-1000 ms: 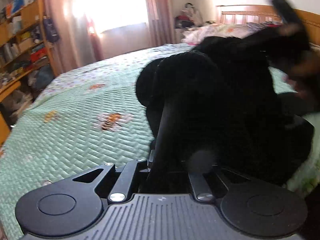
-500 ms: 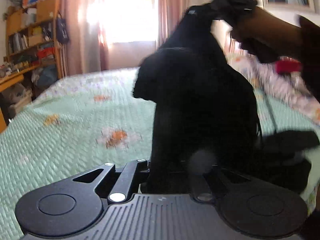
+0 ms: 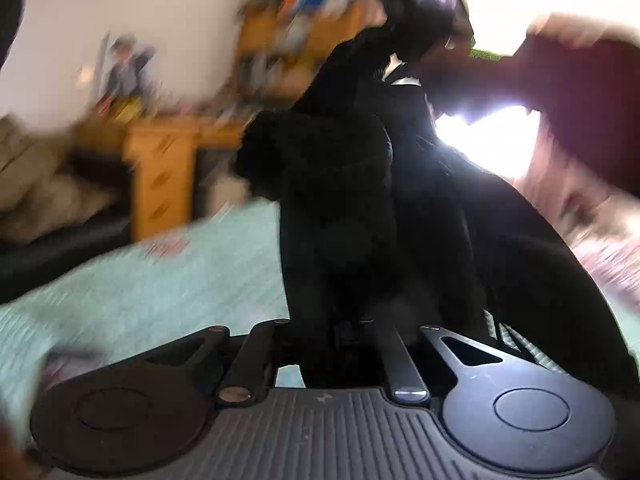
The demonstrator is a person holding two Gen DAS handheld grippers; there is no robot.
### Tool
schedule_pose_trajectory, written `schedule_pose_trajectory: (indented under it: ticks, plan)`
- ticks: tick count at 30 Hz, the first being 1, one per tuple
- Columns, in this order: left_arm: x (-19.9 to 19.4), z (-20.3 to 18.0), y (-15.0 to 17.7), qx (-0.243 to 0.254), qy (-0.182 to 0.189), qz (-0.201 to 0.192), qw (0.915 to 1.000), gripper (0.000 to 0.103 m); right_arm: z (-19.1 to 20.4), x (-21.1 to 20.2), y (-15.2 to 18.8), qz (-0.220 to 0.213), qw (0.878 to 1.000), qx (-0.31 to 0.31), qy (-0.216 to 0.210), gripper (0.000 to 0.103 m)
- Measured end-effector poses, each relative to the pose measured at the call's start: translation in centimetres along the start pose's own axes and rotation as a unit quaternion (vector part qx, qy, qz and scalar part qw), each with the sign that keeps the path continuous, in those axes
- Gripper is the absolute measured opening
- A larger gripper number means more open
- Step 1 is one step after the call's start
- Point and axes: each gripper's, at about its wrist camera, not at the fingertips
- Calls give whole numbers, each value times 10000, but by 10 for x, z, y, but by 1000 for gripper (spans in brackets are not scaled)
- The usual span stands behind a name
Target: Fold clothes
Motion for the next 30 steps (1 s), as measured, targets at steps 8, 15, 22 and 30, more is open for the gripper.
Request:
schedule_pose_trajectory:
  ticks: [8, 15, 22, 30]
  plan:
    - [-4, 34, 23, 19, -520, 838, 9951, 16, 50, 13, 147, 1922, 9551, 934, -2050, 48]
    - [-48, 2, 21, 540, -756, -28, 9957, 66, -23, -130, 264, 1112, 9397, 2893, -1447, 57]
    - [-70, -53, 36, 1545, -133, 88, 9879, 63, -64, -243, 353, 478, 9024, 4122, -1160, 64]
    - [4, -124, 79, 2982, 784, 1326, 9420, 42, -49, -318, 462, 975, 8651, 4888, -555, 68]
Point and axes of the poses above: each gripper's, at about its wrist camera, not at the fingertips, and x roughly the way its jaws point, z to its left, y to its underside, and after that the axes turned 12 degrees about -x, right-handed
